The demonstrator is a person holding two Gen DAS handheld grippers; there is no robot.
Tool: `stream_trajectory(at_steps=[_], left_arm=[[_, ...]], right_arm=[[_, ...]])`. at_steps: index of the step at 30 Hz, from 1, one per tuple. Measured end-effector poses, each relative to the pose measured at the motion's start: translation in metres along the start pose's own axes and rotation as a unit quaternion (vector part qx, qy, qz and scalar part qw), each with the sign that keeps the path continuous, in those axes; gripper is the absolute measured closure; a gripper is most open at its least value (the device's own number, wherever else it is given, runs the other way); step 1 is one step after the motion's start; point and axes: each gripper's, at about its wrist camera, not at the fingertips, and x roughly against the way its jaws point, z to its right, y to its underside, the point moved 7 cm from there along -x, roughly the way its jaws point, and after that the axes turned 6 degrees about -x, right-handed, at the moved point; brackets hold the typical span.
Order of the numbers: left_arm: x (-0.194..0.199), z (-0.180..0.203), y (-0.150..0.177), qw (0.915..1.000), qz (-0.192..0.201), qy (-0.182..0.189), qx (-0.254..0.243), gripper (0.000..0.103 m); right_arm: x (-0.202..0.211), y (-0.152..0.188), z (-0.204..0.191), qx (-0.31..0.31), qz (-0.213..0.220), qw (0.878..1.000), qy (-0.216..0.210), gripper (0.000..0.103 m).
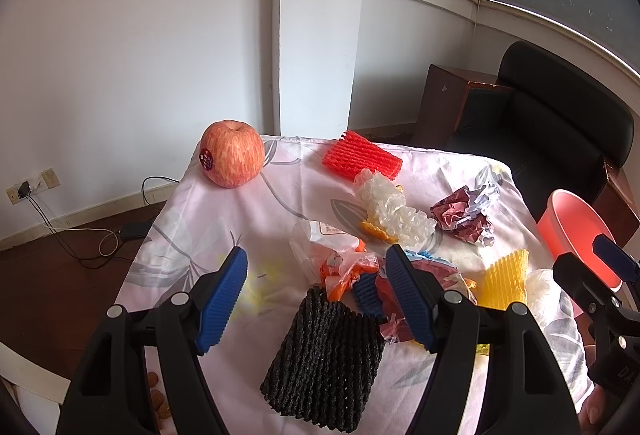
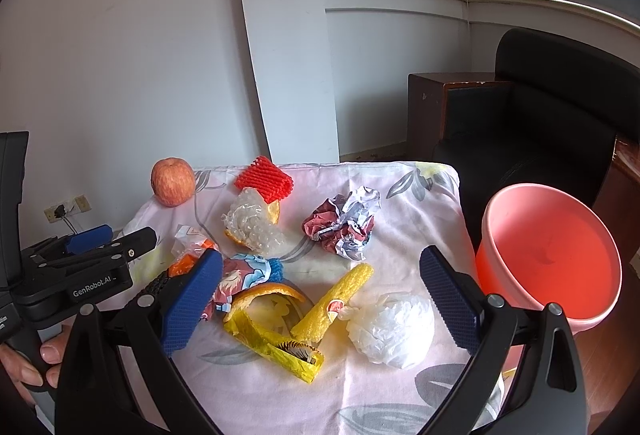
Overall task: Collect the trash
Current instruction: 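Move left tool toward black mesh sleeve while right tool approaches white plastic bag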
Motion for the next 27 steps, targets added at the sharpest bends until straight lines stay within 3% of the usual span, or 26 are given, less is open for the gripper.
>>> stream_trajectory(at_steps=[27], left_arm=[[0.0011,0.0061,0.0056,1.0,0.003,0.002,-0.002,0.033]], right_arm=[[0.0016,-0.0007,0.0016,-0.002,0.004,1.0,-0.002,0.004]])
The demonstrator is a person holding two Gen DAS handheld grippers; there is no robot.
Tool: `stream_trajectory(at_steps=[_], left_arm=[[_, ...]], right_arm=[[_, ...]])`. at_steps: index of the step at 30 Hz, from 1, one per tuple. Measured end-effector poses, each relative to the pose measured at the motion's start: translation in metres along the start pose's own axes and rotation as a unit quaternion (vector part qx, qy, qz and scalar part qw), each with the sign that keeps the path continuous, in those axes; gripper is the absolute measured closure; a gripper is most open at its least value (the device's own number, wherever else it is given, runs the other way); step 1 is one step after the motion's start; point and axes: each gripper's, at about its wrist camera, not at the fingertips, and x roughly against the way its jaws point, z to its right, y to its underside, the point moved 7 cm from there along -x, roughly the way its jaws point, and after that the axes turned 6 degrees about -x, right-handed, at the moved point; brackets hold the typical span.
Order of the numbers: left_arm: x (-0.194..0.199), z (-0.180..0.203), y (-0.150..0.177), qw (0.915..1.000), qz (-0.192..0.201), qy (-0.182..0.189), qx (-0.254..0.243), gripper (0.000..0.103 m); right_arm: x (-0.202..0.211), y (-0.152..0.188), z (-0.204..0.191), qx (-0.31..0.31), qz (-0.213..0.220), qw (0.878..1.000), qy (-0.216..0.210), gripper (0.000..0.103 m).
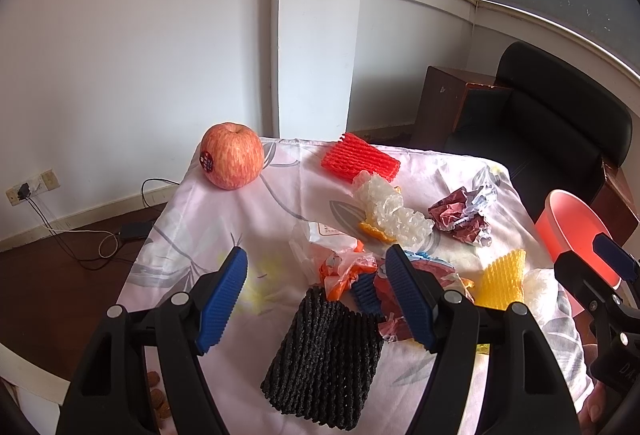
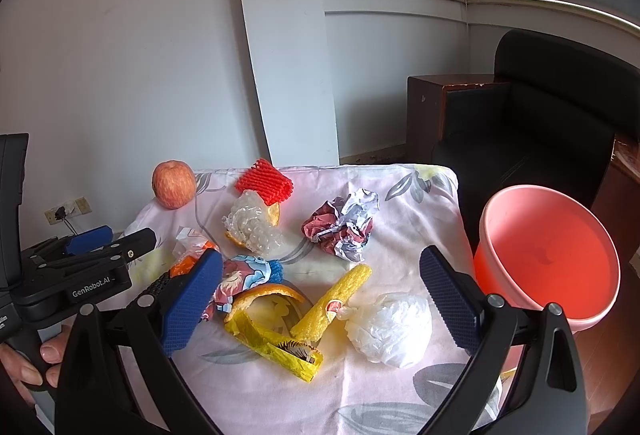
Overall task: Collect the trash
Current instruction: 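Move left tool toward black mesh sleeve while right tool approaches white plastic bag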
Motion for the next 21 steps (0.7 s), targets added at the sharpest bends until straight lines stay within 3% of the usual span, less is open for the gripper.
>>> stream_trajectory(at_steps=[21], left_arm=[[0.0061,0.0024,-0.0056,0.9999,0.005,0.004,-0.01,0.033]], right_arm=[[0.0096,-0.0023,0.0017,-0.006,0.005,1.0,-0.019,0.004]])
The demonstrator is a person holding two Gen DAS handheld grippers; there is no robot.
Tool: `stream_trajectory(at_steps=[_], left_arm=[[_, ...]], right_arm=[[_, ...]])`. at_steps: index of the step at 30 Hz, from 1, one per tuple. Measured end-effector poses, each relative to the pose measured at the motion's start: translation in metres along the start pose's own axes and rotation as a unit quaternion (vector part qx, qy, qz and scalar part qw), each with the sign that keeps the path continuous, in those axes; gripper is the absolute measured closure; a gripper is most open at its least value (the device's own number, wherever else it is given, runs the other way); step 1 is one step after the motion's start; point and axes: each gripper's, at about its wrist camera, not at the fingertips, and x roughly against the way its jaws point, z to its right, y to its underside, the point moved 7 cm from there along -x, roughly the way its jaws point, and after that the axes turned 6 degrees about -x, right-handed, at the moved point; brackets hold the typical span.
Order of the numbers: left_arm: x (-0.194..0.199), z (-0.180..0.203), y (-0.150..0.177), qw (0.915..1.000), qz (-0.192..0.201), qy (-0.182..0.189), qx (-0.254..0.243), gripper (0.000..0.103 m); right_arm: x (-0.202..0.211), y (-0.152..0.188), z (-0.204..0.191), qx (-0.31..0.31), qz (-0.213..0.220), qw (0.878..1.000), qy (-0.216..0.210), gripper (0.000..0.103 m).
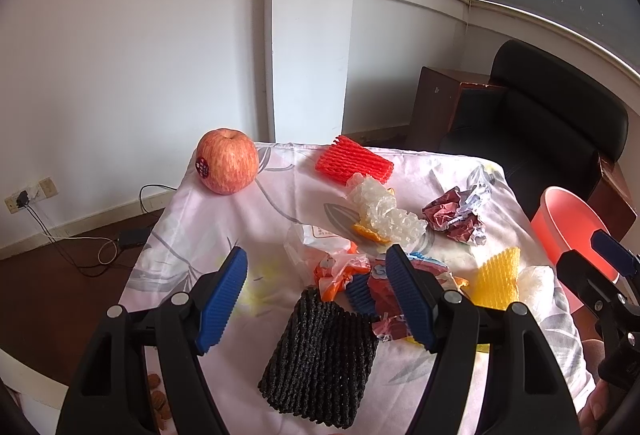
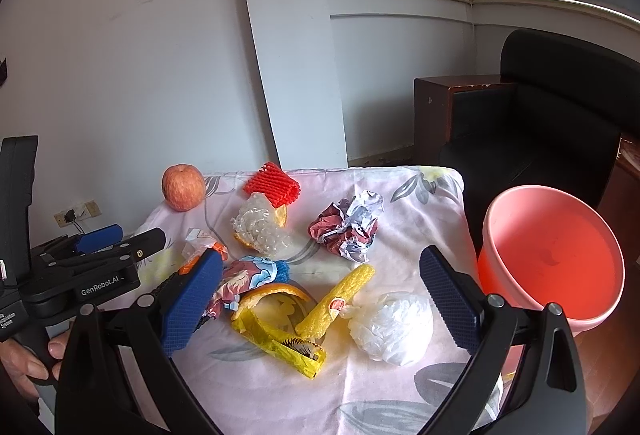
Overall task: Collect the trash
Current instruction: 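Move left tool toward black mesh sleeve while right tool approaches white plastic bag, then close left tool on black mesh sleeve while right tool grasps white plastic bag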
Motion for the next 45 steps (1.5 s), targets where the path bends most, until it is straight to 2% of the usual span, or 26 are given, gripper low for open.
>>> stream_trajectory(at_steps=[9,12,20,24,29,32,34,36,40,45], left_arm=[[0.003,-0.008,0.01,0.9996,0.005,0.026,0.008,0.033],[0.005,-0.012,0.02,0.9986,-0.002,0.052,0.008,0.033],[0.013,-0.025,0.055,0.9963,-0.027,0.081,-0.006,0.033],[0.01,-0.024,0.069,0.9942,-0.05,0.095,-0.009,0.043],[-0.008,-0.022,0.076,0.9933,-0.079,0.082,-0.017,0.05],[-0.017,-0.023,0.081,0.9916,-0.099,0.081,-0.019,0.065],[-0.02,-0.024,0.083,0.9904,-0.108,0.085,-0.018,0.081],[-0.02,-0.026,0.085,0.9896,-0.112,0.089,-0.017,0.091],[-0.01,-0.029,0.083,0.9901,-0.105,0.09,-0.02,0.095],[0.01,-0.032,0.076,0.9919,-0.088,0.086,-0.031,0.095]], right_arm=[[0.001,0.012,0.013,-0.004,-0.01,1.0,0.003,0.004],[0.001,0.018,0.019,-0.003,-0.016,1.0,0.005,0.004],[0.001,0.036,0.029,0.0,-0.035,0.999,-0.001,0.009],[0.002,0.041,0.032,0.003,-0.04,0.999,-0.007,0.015],[-0.001,0.043,0.039,-0.006,-0.048,0.999,-0.011,0.018],[-0.005,0.044,0.046,-0.015,-0.055,0.998,-0.009,0.021],[-0.008,0.045,0.05,-0.023,-0.059,0.998,-0.009,0.022],[-0.011,0.045,0.055,-0.032,-0.064,0.997,-0.01,0.023],[-0.021,0.047,0.063,-0.048,-0.076,0.996,-0.015,0.027],[-0.034,0.051,0.07,-0.062,-0.096,0.993,-0.02,0.039]])
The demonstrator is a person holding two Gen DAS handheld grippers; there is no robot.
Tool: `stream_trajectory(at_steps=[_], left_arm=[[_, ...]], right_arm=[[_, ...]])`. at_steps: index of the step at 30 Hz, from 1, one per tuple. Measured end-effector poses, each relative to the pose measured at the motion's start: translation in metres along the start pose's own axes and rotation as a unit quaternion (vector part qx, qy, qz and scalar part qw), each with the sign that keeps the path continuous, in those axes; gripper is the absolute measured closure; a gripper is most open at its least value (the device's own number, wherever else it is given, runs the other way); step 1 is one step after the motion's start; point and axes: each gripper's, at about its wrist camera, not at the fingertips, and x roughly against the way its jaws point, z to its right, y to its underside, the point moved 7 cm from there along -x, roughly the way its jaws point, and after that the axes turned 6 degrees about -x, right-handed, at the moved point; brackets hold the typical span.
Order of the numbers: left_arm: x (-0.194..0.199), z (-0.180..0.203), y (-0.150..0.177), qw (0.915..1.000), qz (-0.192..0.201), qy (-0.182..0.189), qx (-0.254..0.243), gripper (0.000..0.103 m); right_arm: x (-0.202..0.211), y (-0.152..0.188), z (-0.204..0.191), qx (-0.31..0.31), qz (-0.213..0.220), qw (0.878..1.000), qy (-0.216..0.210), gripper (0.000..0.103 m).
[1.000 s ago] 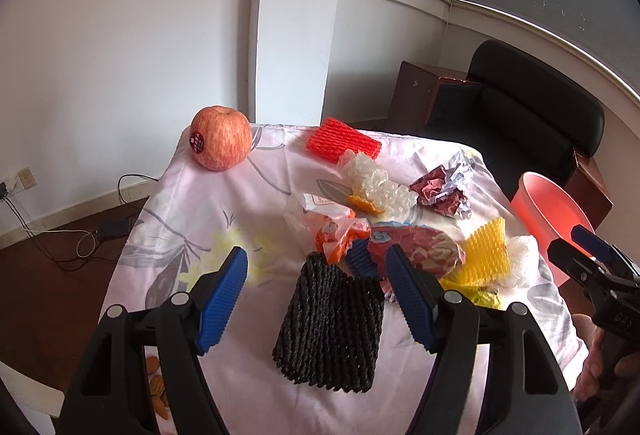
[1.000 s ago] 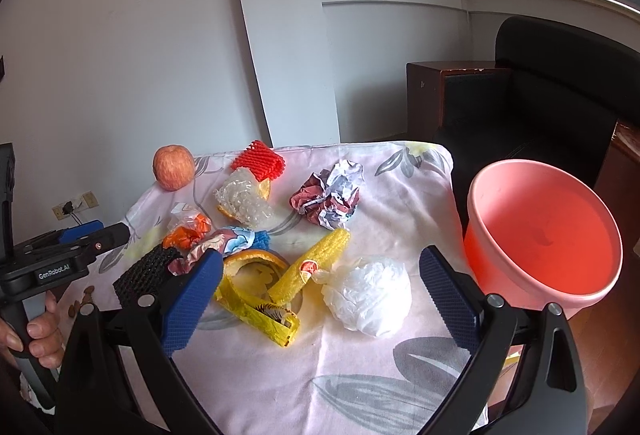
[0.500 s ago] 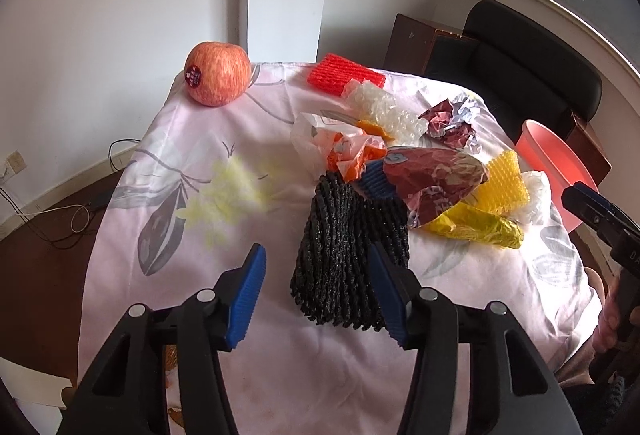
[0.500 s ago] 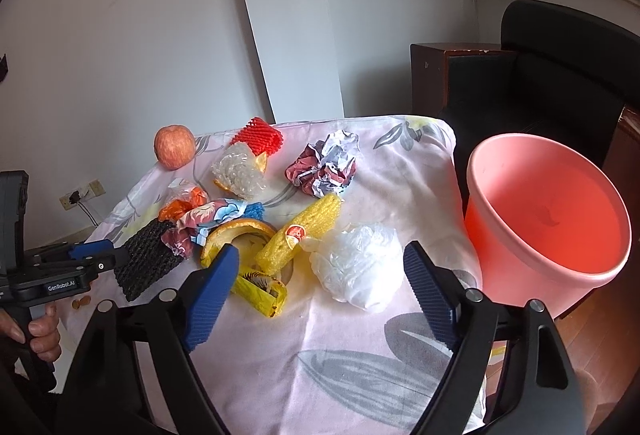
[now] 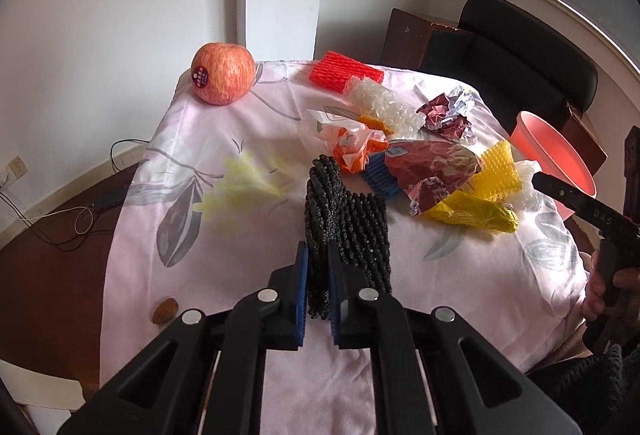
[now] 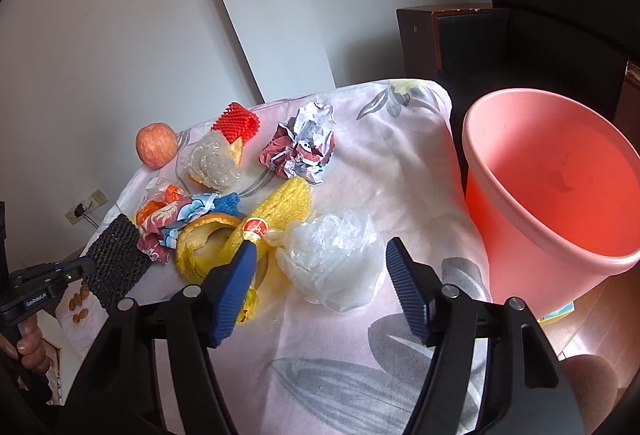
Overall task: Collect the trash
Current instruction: 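Close left tool on black mesh sleeve while right tool grasps white plastic bag, then carry black mesh sleeve and white bag in both tools over pink bucket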
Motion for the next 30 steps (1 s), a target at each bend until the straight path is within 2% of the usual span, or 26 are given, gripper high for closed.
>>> stream_trajectory(at_steps=[1,6,11,20,24,30], left_arm=[[0.005,0.0,-0.002,1.0,0.004,0.0,0.001,0.095],[0.023,0.0,-0.013,0.9996,0.027,0.0,0.013,0.095],[0.03,0.007,-0.027,0.9987,0.043,0.015,0.024,0.095],[0.032,0.033,-0.058,0.9956,0.072,0.052,0.029,0.095],[0.023,0.055,-0.071,0.9953,0.069,0.067,0.009,0.095],[0.005,0.098,-0.086,0.9928,0.061,0.101,-0.022,0.095]], right_arm=[[-0.002,0.001,0.001,-0.003,-0.004,1.0,-0.002,0.041],[-0.008,0.004,0.008,-0.022,-0.021,0.999,-0.012,0.066],[-0.002,0.005,0.012,-0.027,-0.017,0.999,-0.022,0.078],[0.02,-0.006,0.006,-0.025,0.014,0.999,-0.045,0.08],[0.033,-0.012,0.005,-0.026,0.032,0.998,-0.055,0.08],[0.053,-0.021,0.022,-0.039,0.063,0.996,-0.044,0.08]])
